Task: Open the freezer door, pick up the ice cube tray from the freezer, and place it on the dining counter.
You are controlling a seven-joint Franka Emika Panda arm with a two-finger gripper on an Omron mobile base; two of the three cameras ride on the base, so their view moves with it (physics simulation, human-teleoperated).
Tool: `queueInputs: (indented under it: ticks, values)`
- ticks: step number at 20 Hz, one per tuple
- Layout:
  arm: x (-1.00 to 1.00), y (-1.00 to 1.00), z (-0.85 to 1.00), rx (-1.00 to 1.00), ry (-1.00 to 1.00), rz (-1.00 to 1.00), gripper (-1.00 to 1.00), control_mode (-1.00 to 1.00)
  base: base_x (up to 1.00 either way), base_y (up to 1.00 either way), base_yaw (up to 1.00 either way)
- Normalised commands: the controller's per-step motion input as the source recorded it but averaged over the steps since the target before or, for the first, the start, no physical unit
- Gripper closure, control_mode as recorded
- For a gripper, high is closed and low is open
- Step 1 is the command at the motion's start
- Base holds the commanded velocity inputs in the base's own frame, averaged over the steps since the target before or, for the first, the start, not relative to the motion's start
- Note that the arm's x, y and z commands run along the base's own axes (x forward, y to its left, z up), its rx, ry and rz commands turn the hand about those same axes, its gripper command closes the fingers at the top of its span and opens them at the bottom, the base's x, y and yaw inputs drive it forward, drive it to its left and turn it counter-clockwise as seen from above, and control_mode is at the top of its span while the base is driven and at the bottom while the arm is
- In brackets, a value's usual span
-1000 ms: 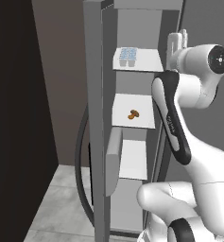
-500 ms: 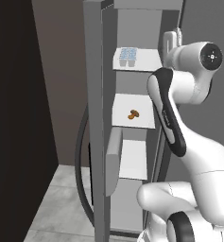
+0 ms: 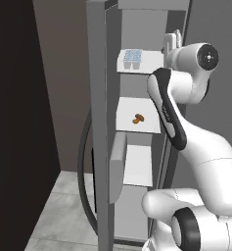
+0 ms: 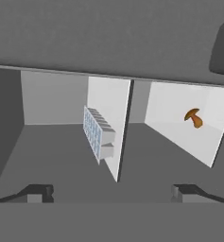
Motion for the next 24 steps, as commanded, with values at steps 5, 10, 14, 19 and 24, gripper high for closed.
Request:
queueInputs:
  ticks: [5,10,14,19,24]
  values:
    - [0.3,0.0,0.0,0.0,0.0,0.0,-1.0,-1.0,0.0,0.0,0.0]
    - [0.34,0.0,0.0,0.0,0.0,0.0,-1.0,-1.0,0.0,0.0,0.0]
    - [0.34,0.0,0.0,0.0,0.0,0.0,-1.0,-1.0,0.0,0.0,0.0]
    - [0.27,0.0,0.0,0.0,0.0,0.0,-1.0,-1.0,0.0,0.0,0.0]
    - [0.22,0.0,0.0,0.0,0.0,0.0,-1.0,-1.0,0.0,0.0,0.0]
